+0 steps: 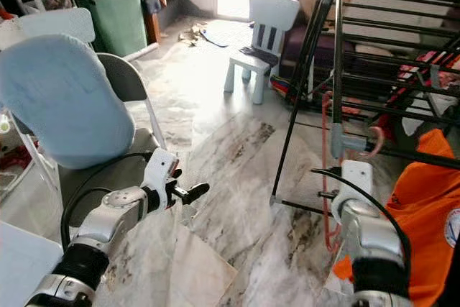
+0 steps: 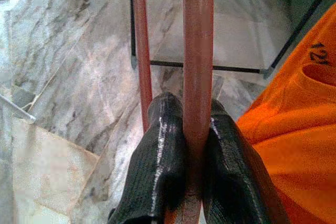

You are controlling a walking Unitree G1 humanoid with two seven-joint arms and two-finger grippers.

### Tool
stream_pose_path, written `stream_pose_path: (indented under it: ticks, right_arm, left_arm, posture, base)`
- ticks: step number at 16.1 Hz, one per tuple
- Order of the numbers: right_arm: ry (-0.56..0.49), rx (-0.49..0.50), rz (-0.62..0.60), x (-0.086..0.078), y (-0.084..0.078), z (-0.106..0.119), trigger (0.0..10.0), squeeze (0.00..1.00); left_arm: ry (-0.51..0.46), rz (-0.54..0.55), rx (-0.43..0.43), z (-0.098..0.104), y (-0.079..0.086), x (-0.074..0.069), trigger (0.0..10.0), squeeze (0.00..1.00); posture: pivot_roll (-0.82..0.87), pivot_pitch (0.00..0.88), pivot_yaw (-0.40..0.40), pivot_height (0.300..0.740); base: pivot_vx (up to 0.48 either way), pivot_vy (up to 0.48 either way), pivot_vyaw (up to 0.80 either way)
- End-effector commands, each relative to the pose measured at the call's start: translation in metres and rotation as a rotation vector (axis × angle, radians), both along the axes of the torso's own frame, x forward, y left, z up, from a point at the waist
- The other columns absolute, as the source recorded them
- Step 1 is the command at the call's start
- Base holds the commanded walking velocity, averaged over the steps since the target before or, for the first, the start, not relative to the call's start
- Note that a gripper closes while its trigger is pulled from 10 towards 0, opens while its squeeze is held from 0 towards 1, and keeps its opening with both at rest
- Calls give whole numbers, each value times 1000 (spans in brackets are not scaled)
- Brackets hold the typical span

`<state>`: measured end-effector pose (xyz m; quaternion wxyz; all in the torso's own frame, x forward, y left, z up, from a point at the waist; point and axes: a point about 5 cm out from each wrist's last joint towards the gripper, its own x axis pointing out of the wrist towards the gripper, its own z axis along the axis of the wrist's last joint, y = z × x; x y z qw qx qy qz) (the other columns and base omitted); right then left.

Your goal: Hang hanger

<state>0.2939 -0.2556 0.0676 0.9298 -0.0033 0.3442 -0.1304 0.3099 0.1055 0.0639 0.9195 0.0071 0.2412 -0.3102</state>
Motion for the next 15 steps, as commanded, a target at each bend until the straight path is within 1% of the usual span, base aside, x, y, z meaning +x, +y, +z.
stream_pose_path:
  ticks: [1, 2, 4, 6, 8, 10, 13, 15]
  right_arm:
    - [-22, -17, 27, 8, 2, 7, 10000, 0]
    - [1, -34, 19, 7, 2, 4, 10000, 0]
    - [39, -51, -19, 0, -4, -5, 10000, 0]
    - [50, -43, -31, -4, -7, -11, 10000, 0]
    - [49, -39, -32, -5, -10, -13, 10000, 0]
    - [43, -7, -49, -6, -13, -14, 10000, 0]
    - [53, -3, -61, -10, -18, -18, 10000, 0]
    - [51, -9, -97, -11, -24, -18, 10000, 0]
  left_arm:
    - [-2, -13, 3, 2, -1, -1, 10000, 0]
    - [1, -14, 3, 2, -1, -2, 10000, 0]
    - [7, -14, 1, 2, -2, -4, 10000, 0]
    - [15, -20, 0, 1, -3, -5, 10000, 0]
    - [20, -27, -1, 1, -5, -5, 10000, 0]
    - [25, -33, -4, 1, -8, -5, 10000, 0]
    - [33, -38, -9, 1, -11, -6, 10000, 0]
    - [37, -42, -9, 1, -12, -6, 10000, 0]
  posture:
    - [17, 0, -65, 740]
    - [20, 0, -68, 740]
    - [22, 0, -69, 740]
    - [20, 0, -68, 740]
    - [10, 0, -66, 740]
    - [7, 0, -68, 740]
    - [7, 0, -69, 740]
    - [7, 0, -70, 740]
  base:
    - [0, 0, 0]
    - [0, 0, 0]
    - [0, 0, 0]
    - [0, 0, 0]
    - [0, 0, 0]
    - [0, 0, 0]
    - [0, 0, 0]
    - [0, 0, 0]
